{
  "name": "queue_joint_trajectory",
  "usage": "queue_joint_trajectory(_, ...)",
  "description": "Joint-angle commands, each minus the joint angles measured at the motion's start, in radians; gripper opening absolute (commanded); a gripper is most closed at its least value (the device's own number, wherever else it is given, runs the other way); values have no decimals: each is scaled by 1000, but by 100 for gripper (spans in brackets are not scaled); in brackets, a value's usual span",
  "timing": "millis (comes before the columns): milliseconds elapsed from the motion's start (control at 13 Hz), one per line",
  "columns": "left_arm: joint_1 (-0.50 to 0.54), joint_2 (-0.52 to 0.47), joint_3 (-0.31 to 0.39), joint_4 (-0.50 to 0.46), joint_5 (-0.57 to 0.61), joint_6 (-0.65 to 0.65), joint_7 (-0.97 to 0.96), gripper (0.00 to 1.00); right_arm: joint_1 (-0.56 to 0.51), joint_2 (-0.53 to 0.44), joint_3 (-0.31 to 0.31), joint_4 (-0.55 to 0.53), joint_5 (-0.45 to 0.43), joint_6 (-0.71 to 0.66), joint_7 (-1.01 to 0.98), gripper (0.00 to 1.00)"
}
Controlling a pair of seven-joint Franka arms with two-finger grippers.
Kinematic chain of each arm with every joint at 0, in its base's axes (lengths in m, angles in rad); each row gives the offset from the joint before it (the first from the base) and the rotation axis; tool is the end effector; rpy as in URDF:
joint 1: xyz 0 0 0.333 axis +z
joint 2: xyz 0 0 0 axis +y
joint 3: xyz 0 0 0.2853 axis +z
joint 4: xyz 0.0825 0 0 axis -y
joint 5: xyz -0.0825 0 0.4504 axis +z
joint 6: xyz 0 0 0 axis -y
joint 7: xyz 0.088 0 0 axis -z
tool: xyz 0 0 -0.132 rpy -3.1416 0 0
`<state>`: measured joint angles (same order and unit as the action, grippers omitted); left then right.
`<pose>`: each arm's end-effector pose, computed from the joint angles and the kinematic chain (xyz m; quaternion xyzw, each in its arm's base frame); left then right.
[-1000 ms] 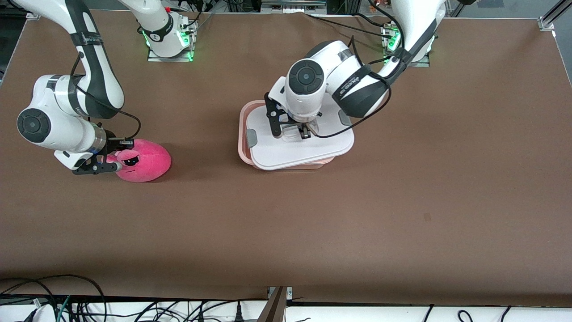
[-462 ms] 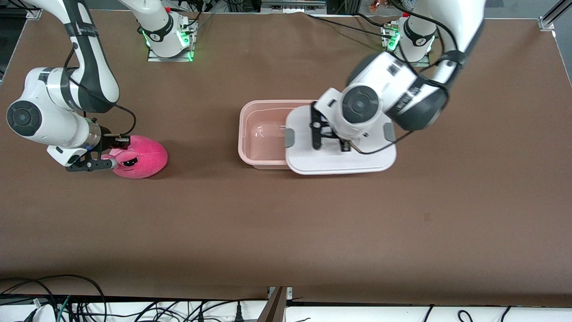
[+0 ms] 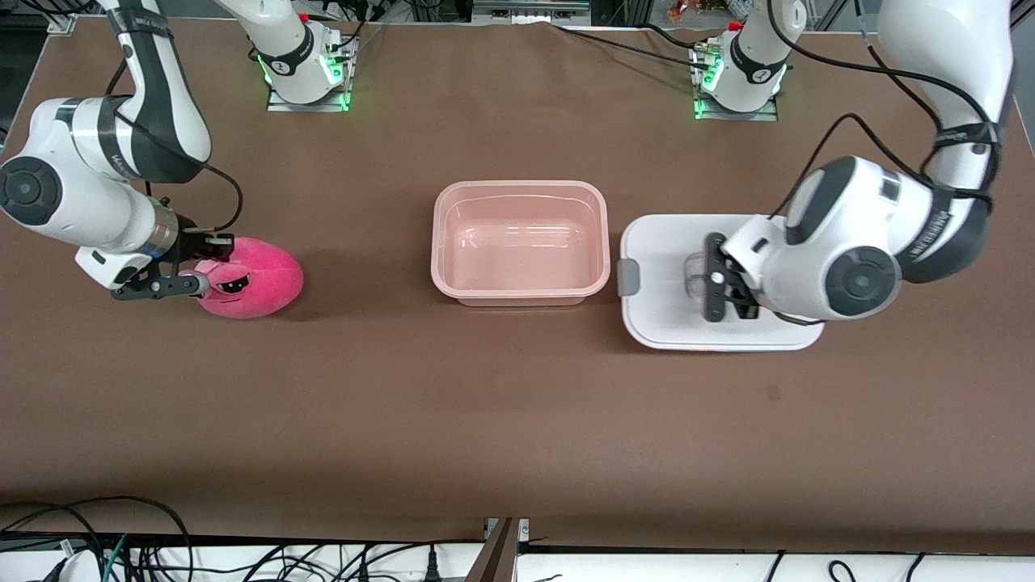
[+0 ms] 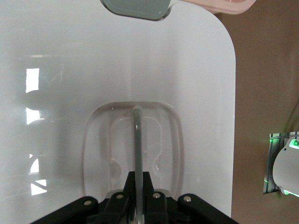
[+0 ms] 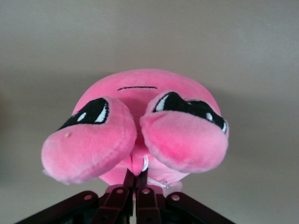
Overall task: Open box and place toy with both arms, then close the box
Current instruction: 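Carry the pink plush over the open pink box with the right gripper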
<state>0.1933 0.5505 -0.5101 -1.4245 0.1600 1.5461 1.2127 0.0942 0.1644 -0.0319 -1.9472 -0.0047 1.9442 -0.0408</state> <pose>0.6763 -0.1567 0.3124 0.7059 -0.6833 -0.1377 0.1258 0.6203 0.0383 0.2950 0.9951 0.0524 -0.0835 0.0056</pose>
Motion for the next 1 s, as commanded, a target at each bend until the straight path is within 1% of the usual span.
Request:
queue_joint_trajectory(0, 81, 3, -13, -13, 38, -12, 56, 0, 2, -13, 100, 59, 0, -53, 106, 0)
queue_joint_trajectory(77, 103, 11, -12, -14, 59, -11, 56, 0, 7, -9, 136, 76, 0, -54, 154, 0)
queue_joint_trajectory(231, 129, 22, -12, -17, 145, -9, 62, 0, 33, -3, 200, 129, -1, -62, 219, 0)
queue_joint_trajectory(385, 158, 31, -11, -16, 161, 0, 128, 0, 96, 3, 205, 174, -6, -80, 213, 0)
queue_joint_trajectory(462, 166, 34, -11, -14, 162, 5, 145, 0, 129, 3, 204, 200, -11, -118, 205, 0)
queue_joint_trajectory(615, 176, 43, -11, -13, 162, 6, 149, 0, 162, 3, 214, 243, -17, -230, 91, 0)
queue_joint_trajectory(769, 179, 46, -11, -13, 162, 6, 151, 0, 185, -5, 221, 251, -17, -275, 1, 0)
queue_joint_trajectory(923, 179, 48, -11, -14, 161, 6, 151, 0, 186, -8, 272, 258, -30, -312, -45, 0)
